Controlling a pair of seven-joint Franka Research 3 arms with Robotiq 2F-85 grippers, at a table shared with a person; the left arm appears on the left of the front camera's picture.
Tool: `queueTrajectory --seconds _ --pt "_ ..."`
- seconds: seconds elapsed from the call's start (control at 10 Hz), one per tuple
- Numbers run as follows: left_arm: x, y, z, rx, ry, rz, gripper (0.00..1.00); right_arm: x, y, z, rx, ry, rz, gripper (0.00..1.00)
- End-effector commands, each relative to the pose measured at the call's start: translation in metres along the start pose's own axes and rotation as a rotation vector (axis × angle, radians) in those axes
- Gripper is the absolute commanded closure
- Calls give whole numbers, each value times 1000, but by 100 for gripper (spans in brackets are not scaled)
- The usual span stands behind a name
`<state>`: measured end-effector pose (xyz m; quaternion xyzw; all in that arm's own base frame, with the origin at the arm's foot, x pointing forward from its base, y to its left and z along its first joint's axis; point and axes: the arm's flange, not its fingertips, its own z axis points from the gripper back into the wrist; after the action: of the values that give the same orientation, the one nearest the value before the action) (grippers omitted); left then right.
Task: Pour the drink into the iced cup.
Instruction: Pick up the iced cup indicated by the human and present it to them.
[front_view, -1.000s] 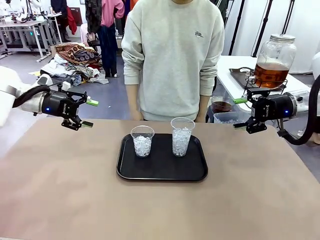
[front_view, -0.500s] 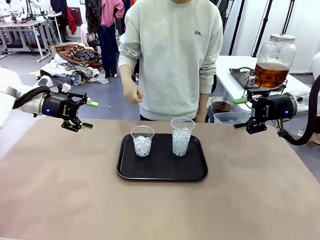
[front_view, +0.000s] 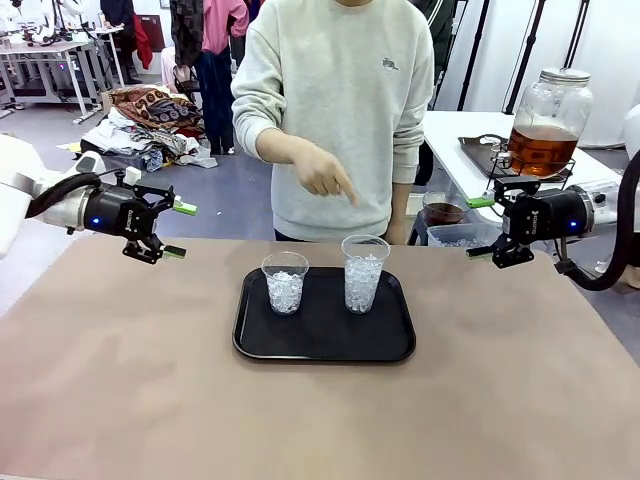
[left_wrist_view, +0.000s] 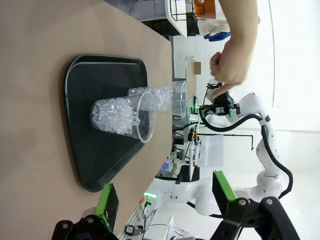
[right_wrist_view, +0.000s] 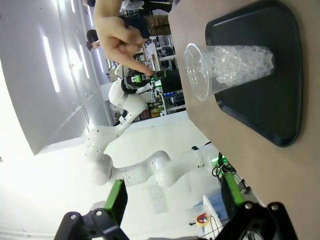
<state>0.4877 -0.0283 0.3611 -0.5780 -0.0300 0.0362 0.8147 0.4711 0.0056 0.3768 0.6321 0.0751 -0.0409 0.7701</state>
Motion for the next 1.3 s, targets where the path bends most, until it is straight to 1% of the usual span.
queueTrajectory --seconds 0.0,1.2 --pt "0 -1 1 9 6 17 0 0 0 0 -6 -1 2 0" --pt "0 -1 1 9 6 17 0 0 0 0 -6 -1 2 0"
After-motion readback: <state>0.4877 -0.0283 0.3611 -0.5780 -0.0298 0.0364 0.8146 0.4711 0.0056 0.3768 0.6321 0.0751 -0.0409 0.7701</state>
